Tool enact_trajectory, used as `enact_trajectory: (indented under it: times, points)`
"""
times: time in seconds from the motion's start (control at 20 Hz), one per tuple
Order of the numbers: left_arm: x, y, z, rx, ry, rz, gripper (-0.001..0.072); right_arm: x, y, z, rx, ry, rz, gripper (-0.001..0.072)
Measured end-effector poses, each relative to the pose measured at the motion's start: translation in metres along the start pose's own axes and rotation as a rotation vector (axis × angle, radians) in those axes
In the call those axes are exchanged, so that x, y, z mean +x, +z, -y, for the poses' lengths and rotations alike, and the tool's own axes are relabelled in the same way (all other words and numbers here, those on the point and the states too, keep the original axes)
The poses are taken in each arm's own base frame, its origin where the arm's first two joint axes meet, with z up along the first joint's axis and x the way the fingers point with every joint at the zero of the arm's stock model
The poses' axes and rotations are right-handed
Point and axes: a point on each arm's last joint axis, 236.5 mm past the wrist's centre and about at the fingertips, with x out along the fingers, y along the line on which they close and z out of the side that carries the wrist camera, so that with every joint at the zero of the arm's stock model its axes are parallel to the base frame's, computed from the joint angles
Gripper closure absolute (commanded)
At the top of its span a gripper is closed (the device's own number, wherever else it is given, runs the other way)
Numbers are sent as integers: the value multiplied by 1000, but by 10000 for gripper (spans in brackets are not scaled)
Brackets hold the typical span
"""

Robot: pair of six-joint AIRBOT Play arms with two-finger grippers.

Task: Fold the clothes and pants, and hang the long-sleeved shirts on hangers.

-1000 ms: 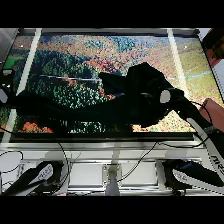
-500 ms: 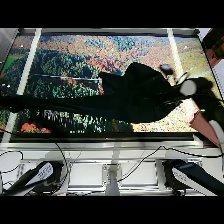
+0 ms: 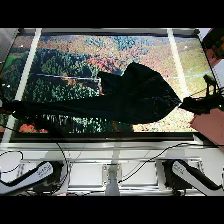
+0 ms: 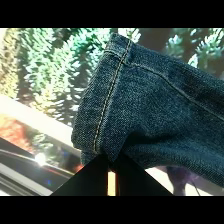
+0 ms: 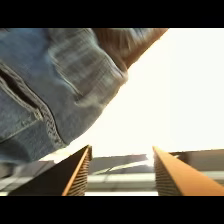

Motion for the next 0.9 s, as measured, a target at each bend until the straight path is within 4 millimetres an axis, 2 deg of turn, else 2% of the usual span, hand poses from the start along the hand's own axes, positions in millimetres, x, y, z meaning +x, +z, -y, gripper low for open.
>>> enact_trajectory:
  times: [0.05, 0.3, 0.6, 0.65, 0.8, 0.85, 0.9]
  points:
    - [1, -1, 1, -2, -3, -3, 671, 7, -3, 0, 26, 38, -17, 140]
    - [3, -2, 4, -12, -17, -9, 671, 53, 3, -12, 170, 231, -81, 137]
    - [4, -2, 6, -17, -22, -10, 670, 102, 31, -20, 346, 393, -61, 166]
    - [4, -2, 6, -17, -22, -10, 670, 105, 38, -22, 360, 416, -39, 220]
    - [4, -2, 6, -18, -23, -9, 671, 103, 64, -27, 349, 466, 45, 513]
    - [4, -1, 6, -18, -23, -8, 671, 99, 72, -28, 339, 474, 71, 636]
    - [4, 0, 6, -19, -23, -4, 670, 94, 80, -30, 327, 486, 95, 660]
